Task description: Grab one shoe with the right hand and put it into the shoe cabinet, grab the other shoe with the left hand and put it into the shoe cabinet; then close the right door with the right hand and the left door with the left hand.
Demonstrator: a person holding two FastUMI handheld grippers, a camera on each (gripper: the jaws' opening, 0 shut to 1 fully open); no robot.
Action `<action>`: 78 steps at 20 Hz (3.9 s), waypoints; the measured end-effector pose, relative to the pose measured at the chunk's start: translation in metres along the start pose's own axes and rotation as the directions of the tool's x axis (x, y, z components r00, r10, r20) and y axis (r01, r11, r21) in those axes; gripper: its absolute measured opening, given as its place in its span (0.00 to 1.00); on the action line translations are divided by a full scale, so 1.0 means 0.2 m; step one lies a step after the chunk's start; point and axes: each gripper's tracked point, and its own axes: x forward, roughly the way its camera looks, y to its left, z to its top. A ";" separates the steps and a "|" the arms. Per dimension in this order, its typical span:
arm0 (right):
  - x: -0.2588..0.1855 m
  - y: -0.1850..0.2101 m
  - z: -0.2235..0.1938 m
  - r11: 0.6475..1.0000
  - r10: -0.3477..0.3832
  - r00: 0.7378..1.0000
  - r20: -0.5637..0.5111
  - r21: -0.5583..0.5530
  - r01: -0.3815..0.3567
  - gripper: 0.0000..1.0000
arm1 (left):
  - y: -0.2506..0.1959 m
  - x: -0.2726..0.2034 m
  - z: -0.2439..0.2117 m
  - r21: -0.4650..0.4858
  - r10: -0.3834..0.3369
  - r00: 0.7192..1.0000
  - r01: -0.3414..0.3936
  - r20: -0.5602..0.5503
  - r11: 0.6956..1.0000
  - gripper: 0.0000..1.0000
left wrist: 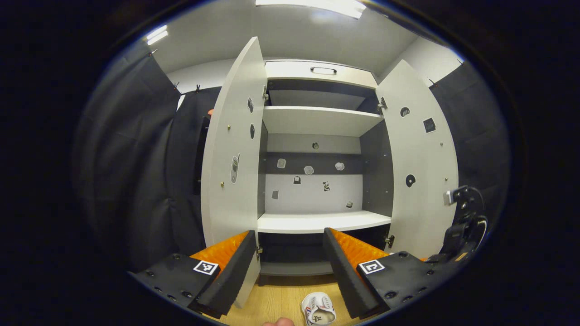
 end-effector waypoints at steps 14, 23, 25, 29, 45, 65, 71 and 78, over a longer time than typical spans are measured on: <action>0.79 -0.01 1.11 0.995 -0.072 0.991 0.116 -0.055 0.079 0.01 | 0.05 -0.05 0.02 -0.031 0.018 1.000 -0.018 0.013 0.999 0.96; 1.54 -0.03 0.80 0.983 -0.180 0.973 -0.143 -0.052 0.175 0.01 | 0.08 -0.04 -0.01 -0.066 0.031 0.999 -0.029 0.018 0.997 0.97; 1.59 -0.03 0.76 0.982 -0.188 0.967 -0.169 -0.022 0.187 0.02 | 0.08 -0.03 -0.03 -0.070 0.031 0.999 -0.030 0.010 0.997 0.97; 1.63 0.02 0.73 0.987 -0.159 0.966 -0.205 -0.005 0.162 0.13 | 0.10 -0.01 -0.07 -0.076 0.033 0.999 -0.033 -0.008 0.997 0.96; 1.08 0.08 1.04 0.997 0.004 1.000 -0.015 -0.083 -0.005 0.40 | 0.14 0.04 -0.10 -0.120 0.021 1.000 -0.023 -0.016 0.992 0.96; -0.24 -0.19 0.90 0.999 0.024 0.922 0.386 0.026 -0.037 0.92 | 0.01 0.02 -0.09 -0.053 -0.021 1.000 0.019 -0.021 0.998 0.96; -0.43 -0.20 0.68 1.000 -0.008 0.901 0.433 -0.019 0.018 0.92 | -0.05 0.02 -0.15 -0.043 -0.053 0.997 0.050 -0.062 0.998 0.97; -0.53 -0.17 0.54 0.999 -0.017 0.906 0.423 -0.023 0.030 0.93 | -0.09 0.03 -0.71 -0.099 -0.123 0.935 0.095 -0.334 0.991 0.97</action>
